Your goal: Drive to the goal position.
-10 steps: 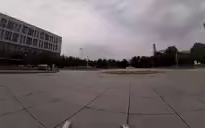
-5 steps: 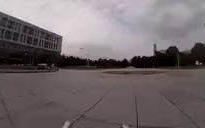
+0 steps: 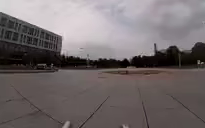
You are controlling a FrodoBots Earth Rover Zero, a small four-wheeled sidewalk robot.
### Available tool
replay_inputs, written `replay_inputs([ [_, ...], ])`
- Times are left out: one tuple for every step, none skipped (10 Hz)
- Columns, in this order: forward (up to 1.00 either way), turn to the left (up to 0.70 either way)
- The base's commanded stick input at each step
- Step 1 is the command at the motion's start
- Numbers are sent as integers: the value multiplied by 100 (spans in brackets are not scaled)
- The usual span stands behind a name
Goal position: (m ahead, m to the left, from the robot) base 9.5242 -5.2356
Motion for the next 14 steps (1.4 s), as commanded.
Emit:
replay_inputs([
  [70, 0],
  [70, 0],
  [70, 0],
  [70, 0],
  [70, 0],
  [70, 0],
  [70, 0],
  [70, 0],
  [70, 0],
  [70, 0],
  [70, 0],
  [70, 0],
  [70, 0],
  [70, 0],
])
